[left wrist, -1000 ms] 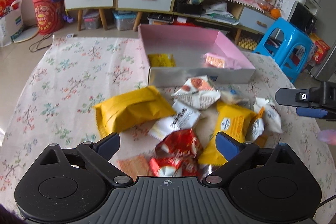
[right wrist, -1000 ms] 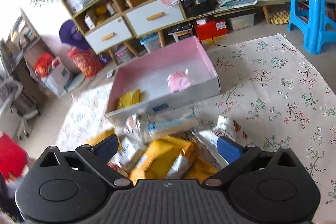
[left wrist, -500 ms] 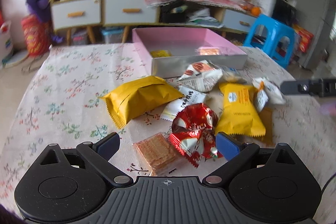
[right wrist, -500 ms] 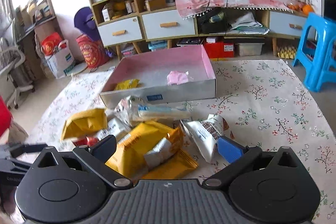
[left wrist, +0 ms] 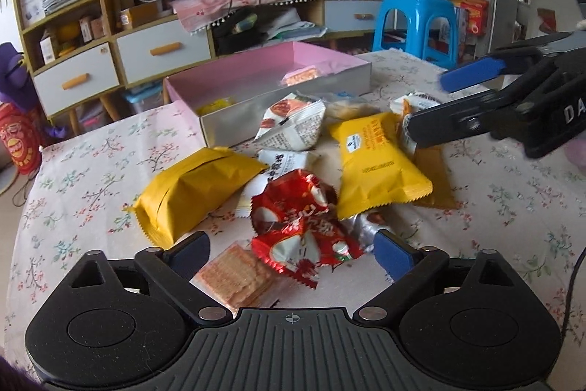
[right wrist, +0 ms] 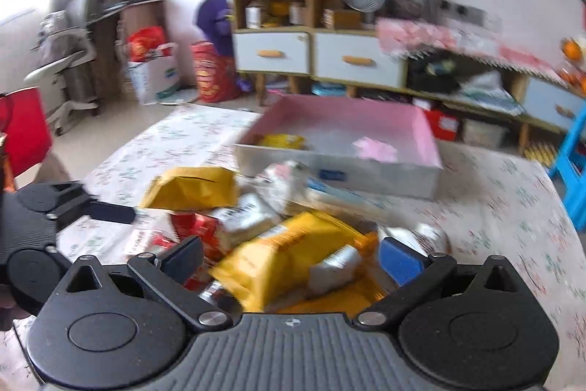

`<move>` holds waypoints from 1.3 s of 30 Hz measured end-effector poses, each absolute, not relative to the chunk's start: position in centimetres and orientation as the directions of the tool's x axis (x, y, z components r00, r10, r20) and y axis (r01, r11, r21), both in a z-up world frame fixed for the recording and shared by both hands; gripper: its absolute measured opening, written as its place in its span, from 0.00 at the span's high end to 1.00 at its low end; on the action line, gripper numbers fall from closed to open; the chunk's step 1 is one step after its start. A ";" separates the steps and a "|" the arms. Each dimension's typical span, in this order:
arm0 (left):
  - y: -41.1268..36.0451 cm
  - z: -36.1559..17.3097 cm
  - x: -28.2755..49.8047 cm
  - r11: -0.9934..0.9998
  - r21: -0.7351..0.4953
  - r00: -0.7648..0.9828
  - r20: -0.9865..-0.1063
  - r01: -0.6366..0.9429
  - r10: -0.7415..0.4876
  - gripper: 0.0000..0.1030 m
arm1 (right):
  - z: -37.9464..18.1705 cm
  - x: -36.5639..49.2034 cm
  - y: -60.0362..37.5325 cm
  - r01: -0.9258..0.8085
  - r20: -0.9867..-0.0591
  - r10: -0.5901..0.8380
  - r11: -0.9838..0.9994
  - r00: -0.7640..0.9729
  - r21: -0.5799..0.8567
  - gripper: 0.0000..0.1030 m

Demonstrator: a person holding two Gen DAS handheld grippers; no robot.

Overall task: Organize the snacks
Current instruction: 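Withdraw both open grippers from the box back toward the snack pile, then grasp a red foil candy with the left gripper while the right grasps another red candy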

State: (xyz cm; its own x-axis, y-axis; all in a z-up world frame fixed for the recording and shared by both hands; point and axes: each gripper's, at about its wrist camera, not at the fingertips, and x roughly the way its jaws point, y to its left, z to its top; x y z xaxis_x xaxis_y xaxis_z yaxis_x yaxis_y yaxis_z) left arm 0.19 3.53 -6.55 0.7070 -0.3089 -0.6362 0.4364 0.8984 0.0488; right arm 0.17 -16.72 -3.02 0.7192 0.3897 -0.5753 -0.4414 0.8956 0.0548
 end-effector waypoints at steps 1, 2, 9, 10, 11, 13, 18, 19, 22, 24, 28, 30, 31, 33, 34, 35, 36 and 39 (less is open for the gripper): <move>3.5 -6.5 0.2 0.898 0.043 0.705 -0.636 0.439 -0.314 0.12 | -2.8 0.3 -16.3 -0.461 -0.572 0.409 0.885 0.711 0.059 0.14; 3.5 -6.4 0.3 0.897 0.037 0.702 -0.636 0.441 -0.320 0.16 | -2.7 0.4 -16.0 -0.480 -0.571 0.428 0.875 0.701 0.067 0.16; 3.6 -6.7 0.9 0.891 0.007 0.679 -0.651 0.453 -0.340 0.56 | -3.5 3.4 -13.3 -0.524 -0.642 0.508 0.831 0.575 0.188 0.40; 3.6 -6.7 1.0 0.890 0.001 0.675 -0.652 0.456 -0.344 0.57 | -3.8 3.9 -13.0 -0.516 -0.653 0.514 0.829 0.556 0.213 0.44; 3.6 -6.8 1.1 0.889 -0.004 0.672 -0.654 0.457 -0.348 0.59 | -4.0 4.4 -12.8 -0.507 -0.661 0.520 0.829 0.542 0.236 0.45; 3.7 -6.8 1.2 0.888 -0.012 0.664 -0.660 0.461 -0.353 0.60 | -4.4 5.1 -12.4 -0.490 -0.672 0.531 0.827 0.516 0.277 0.51; 3.9 -7.0 1.3 0.882 -0.029 0.642 -0.675 0.470 -0.364 0.63 | -5.3 6.5 -11.4 -0.444 -0.710 0.547 0.822 0.444 0.356 0.58; 3.9 -7.1 1.4 0.881 -0.032 0.637 -0.678 0.471 -0.366 0.63 | -5.5 6.7 -11.3 -0.439 -0.715 0.548 0.821 0.434 0.364 0.58; 4.1 -7.1 1.5 0.880 -0.041 0.628 -0.685 0.473 -0.369 0.63 | -5.8 6.8 -10.6 -0.446 -0.724 0.535 0.827 0.436 0.342 0.57; 4.2 -7.1 1.5 0.881 -0.052 0.623 -0.687 0.471 -0.374 0.63 | -5.7 6.9 -10.1 -0.460 -0.725 0.536 0.823 0.432 0.335 0.55; 4.7 -7.3 1.9 0.887 -0.095 0.610 -0.693 0.452 -0.385 0.63 | -5.8 7.1 -9.4 -0.464 -0.729 0.530 0.824 0.433 0.325 0.49; 4.9 -7.3 2.1 0.888 -0.111 0.605 -0.694 0.446 -0.390 0.62 | -5.9 7.1 -9.1 -0.468 -0.732 0.521 0.828 0.439 0.308 0.49; 5.0 -7.3 2.1 0.889 -0.117 0.603 -0.695 0.443 -0.392 0.61 | -5.9 7.2 -9.1 -0.469 -0.735 0.515 0.830 0.440 0.301 0.49; 5.2 -7.3 2.1 0.890 -0.129 0.599 -0.696 0.438 -0.396 0.61 | -6.0 7.2 -8.7 -0.472 -0.747 0.491 0.840 0.448 0.269 0.57; 5.2 -7.3 2.2 0.890 -0.130 0.599 -0.696 0.437 -0.396 0.60 | -6.1 7.1 -8.5 -0.473 -0.755 0.474 0.846 0.454 0.246 0.62; 5.2 -7.3 2.1 0.890 -0.128 0.599 -0.696 0.438 -0.396 0.59 | -6.1 7.2 -8.5 -0.473 -0.762 0.460 0.850 0.456 0.231 0.70; 5.2 -7.3 2.2 0.889 -0.126 0.599 -0.696 0.440 -0.396 0.57 | -6.1 7.2 -8.7 -0.471 -0.767 0.455 0.852 0.452 0.228 0.72; 4.9 -7.2 2.1 0.886 -0.125 0.600 -0.692 0.447 -0.401 0.54 | -5.9 7.5 -9.5 -0.446 -0.767 0.463 0.857 0.444 0.259 0.74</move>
State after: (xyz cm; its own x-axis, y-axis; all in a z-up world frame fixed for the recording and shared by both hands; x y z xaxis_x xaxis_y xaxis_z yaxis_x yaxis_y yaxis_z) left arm 2.08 4.92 -7.18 0.6003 -0.4006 -0.6922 0.4474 0.8856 -0.1246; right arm 7.52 -9.48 -5.91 0.4442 0.4632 -0.7669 -0.4458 0.8568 0.2592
